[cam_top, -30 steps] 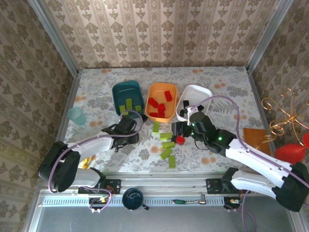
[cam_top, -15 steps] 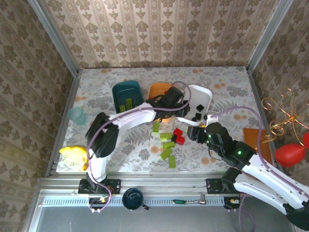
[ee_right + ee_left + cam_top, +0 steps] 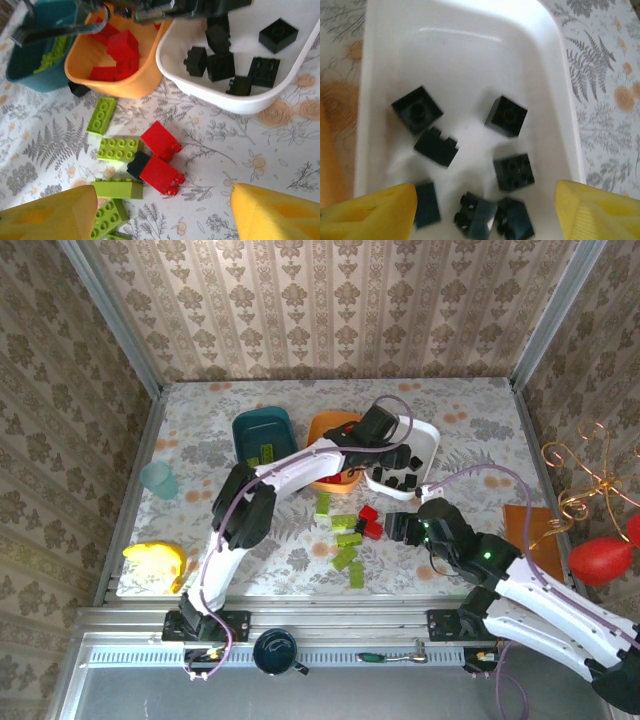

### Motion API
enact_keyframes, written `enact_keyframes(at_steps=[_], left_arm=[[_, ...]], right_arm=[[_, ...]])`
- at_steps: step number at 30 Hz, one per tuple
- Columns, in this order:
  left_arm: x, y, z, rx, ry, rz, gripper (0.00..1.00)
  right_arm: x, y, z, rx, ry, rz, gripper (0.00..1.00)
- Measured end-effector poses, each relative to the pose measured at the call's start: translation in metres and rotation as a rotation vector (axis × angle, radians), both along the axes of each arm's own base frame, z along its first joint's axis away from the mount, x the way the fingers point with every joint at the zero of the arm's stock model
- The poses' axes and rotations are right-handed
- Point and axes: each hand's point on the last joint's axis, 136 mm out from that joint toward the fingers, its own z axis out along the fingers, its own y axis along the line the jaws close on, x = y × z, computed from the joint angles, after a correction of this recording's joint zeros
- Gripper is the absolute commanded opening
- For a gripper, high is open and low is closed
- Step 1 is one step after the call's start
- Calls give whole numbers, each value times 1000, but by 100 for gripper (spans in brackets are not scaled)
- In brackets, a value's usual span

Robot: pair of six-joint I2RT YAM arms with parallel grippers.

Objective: Sort the legos into containers by color
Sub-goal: Place the lego in the container, then pick up the lego from the bottom-center of the table.

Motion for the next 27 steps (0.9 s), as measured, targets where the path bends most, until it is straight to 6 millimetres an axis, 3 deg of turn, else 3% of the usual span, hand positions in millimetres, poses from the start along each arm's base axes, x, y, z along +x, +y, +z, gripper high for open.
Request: enact_keyframes(at_steps=[4, 8, 10, 12, 13, 19, 23, 27], left_arm=[[-21, 29, 40, -54, -50, 7, 81], [-49, 67, 94, -166, -148, 26, 86], [-65, 87, 105, -202, -180, 38, 87], [-82, 105, 104, -214, -196, 47, 90], [-91, 114, 97, -211, -194, 51, 100], [-131, 175, 56, -153, -170, 108, 100], [-145, 211, 61, -182, -201, 165, 100], [-153, 233, 67, -217, -232, 215, 100]], right_arm=[[-2, 7, -28, -3, 72, 10, 73], [2, 19, -51, 16, 130, 9, 73], [5, 27, -60, 26, 155, 16, 73], [6, 35, -68, 31, 175, 28, 73], [5, 40, -72, 30, 187, 42, 73], [-19, 76, -87, -25, 229, 179, 73], [-44, 96, -98, -78, 253, 280, 74], [-61, 104, -115, -189, 288, 330, 74]])
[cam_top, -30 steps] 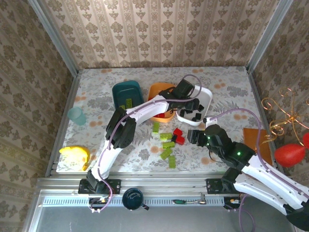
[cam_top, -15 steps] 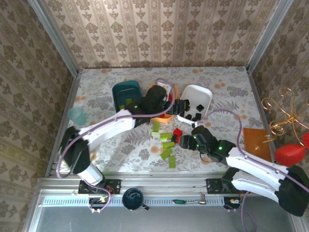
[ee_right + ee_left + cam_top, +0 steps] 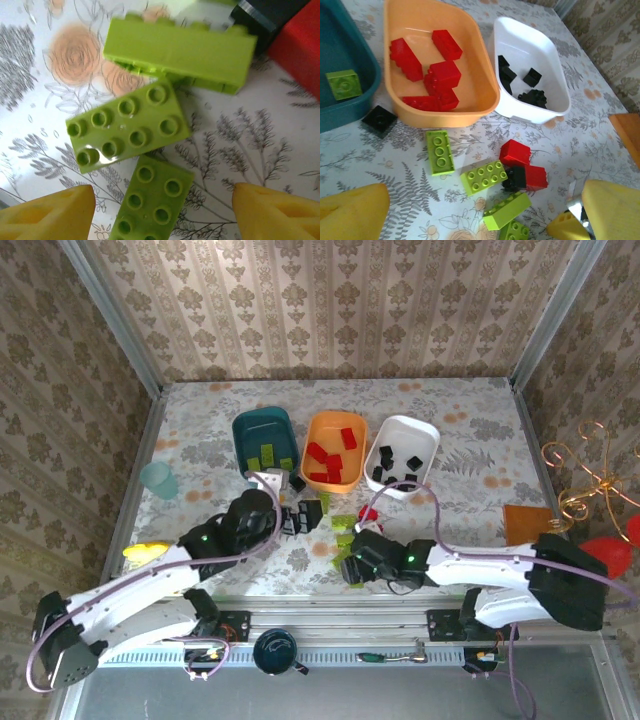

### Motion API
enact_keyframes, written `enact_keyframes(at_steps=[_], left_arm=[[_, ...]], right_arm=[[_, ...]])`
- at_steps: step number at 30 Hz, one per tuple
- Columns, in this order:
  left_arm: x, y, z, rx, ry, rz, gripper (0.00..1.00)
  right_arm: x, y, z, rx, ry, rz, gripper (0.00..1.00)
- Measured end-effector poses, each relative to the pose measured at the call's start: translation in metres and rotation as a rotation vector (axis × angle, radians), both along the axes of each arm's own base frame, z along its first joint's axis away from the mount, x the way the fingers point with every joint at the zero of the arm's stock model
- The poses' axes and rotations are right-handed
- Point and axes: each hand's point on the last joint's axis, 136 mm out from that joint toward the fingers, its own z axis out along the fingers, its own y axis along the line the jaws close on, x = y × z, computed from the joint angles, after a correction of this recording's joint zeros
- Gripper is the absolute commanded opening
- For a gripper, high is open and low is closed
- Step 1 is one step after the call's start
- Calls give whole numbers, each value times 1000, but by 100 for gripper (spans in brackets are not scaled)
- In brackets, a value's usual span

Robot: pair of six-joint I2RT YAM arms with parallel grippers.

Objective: Sort the legos into containers by color
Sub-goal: Pick up the lego from the bottom-center of the table, then place the lego in the container.

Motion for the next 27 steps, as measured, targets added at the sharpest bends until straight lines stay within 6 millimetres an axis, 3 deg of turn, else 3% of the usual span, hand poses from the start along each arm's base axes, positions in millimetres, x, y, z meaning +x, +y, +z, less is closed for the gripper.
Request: enact_keyframes(at_steps=[7, 16, 21, 23, 27], left_arm=[[-3, 16, -10, 17, 11, 48, 100], [-3, 20, -15, 37, 26, 59, 100], [-5, 24, -17, 44, 27, 65, 100], [-6, 26, -18, 44, 26, 67, 100], [-6, 32, -20, 48, 24, 80, 100]], right_arm=[[-4, 7, -14, -162, -25, 34, 68], [0, 3, -17, -220, -54, -1, 34], [-6, -23, -13, -217, -66, -25, 22], [-7, -36, -5, -218, -76, -35, 20], [12, -42, 34, -106, -139, -71, 17]])
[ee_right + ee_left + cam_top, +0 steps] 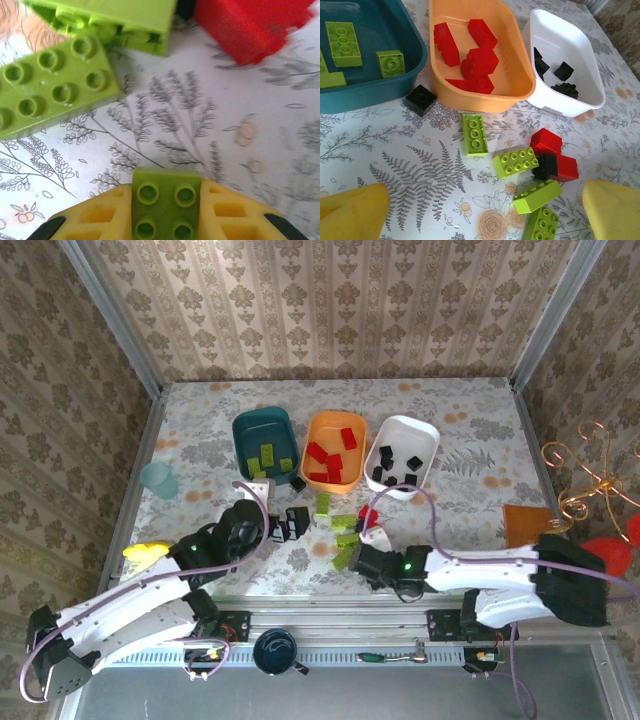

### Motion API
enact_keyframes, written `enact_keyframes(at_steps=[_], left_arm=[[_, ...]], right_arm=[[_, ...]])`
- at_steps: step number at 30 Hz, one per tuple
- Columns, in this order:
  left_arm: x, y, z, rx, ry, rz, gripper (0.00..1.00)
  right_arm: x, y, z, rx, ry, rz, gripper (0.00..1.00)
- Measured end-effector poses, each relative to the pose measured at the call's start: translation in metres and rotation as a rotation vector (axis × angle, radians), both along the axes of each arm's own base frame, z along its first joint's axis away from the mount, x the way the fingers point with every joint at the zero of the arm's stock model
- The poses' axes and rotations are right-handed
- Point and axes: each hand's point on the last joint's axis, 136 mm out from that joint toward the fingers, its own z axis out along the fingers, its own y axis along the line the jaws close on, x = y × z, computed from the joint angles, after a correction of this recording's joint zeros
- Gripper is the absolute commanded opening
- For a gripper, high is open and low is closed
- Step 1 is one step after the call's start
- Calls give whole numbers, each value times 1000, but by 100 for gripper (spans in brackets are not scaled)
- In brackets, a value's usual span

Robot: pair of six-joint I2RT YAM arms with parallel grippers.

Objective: Sort the legos into containers by color
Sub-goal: Place the lego in the container, then pick up the lego from the middle-left of the table.

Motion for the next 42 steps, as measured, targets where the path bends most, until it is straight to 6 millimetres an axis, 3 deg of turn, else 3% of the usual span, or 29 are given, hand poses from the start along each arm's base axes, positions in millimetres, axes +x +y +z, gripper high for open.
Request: enact_keyframes(at_steps=[3, 5, 8, 11, 17, 22, 24, 26, 27, 29, 34, 37, 42], left_arm=[[-1, 5, 0, -3, -8, 9, 100], [-2, 8, 1, -9, -12, 16, 100], [-5, 13, -1, -15, -8, 26, 100], [-7, 16, -5, -11, 6, 33, 100], [-10, 22, -9, 6, 20, 42, 100], [-13, 29, -5, -9, 12, 54, 100], [-14, 31, -3, -18, 8, 56, 100], [-16, 34, -3, -19, 7, 57, 100], [-16, 34, -3, -18, 8, 57, 100], [-17, 36, -5, -9, 14, 57, 100], [-17, 37, -7, -3, 20, 59, 100], [-17, 33, -9, -1, 30, 43, 99], [-17, 13, -36, 101, 114, -41, 90]], right_arm=[[24, 5, 36, 96, -47, -13, 17], [43, 19, 61, 147, -75, 2, 17], [73, 60, 93, 214, -107, 68, 17], [111, 109, 109, 269, -110, 128, 17], [208, 193, 103, 350, -70, 167, 17], [270, 227, 85, 405, -32, 141, 20], [288, 232, 73, 424, 0, 116, 29], [301, 236, 62, 447, 35, 90, 49], [306, 238, 58, 455, 53, 80, 57], [313, 240, 52, 463, 75, 67, 64], [312, 230, 55, 456, 92, 57, 68], [288, 211, 61, 439, 109, 52, 69], [241, 168, 101, 463, 52, 49, 69]])
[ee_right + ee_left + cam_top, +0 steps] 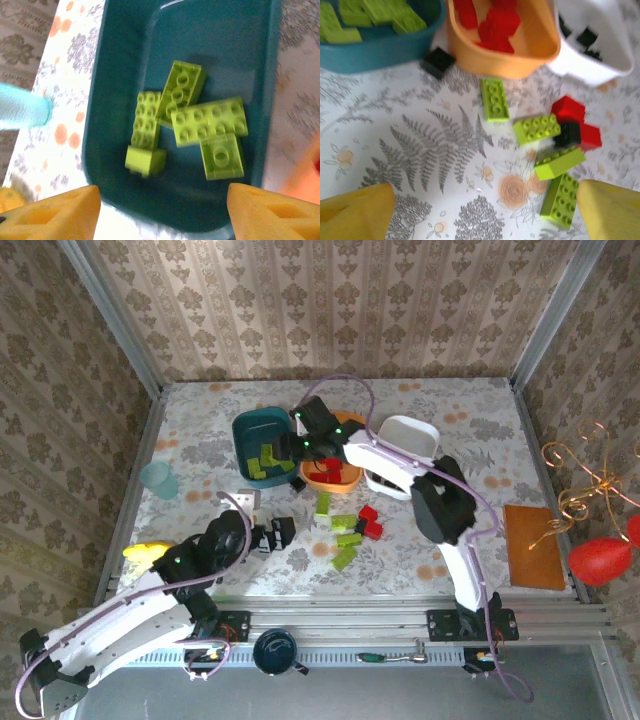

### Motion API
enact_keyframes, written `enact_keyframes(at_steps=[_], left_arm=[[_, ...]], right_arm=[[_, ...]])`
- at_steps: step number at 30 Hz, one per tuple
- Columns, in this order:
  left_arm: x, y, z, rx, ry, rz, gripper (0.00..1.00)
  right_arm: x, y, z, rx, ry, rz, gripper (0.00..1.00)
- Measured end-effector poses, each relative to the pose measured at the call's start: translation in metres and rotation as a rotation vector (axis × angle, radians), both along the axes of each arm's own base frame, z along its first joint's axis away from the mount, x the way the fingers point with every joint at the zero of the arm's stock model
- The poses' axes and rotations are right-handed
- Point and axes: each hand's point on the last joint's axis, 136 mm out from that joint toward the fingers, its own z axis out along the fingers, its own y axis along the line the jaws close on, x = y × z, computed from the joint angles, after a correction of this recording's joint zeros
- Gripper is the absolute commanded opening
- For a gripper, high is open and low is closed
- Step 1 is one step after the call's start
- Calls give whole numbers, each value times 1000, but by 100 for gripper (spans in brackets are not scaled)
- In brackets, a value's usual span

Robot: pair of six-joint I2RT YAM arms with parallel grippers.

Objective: Sort the legos into containers by color
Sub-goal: Pick up the lego from the middle-left of the table.

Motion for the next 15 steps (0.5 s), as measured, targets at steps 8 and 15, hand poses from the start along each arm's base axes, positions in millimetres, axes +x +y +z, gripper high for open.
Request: enact_keyframes(at_steps=[8, 15], left_arm=[[-17, -58, -48, 218, 133, -232, 78], [-36, -99, -86, 388, 186, -401, 68]], right_arm=[[-71, -72, 11, 23, -65, -52, 70], [-118, -125, -11, -18, -65, -108, 72]])
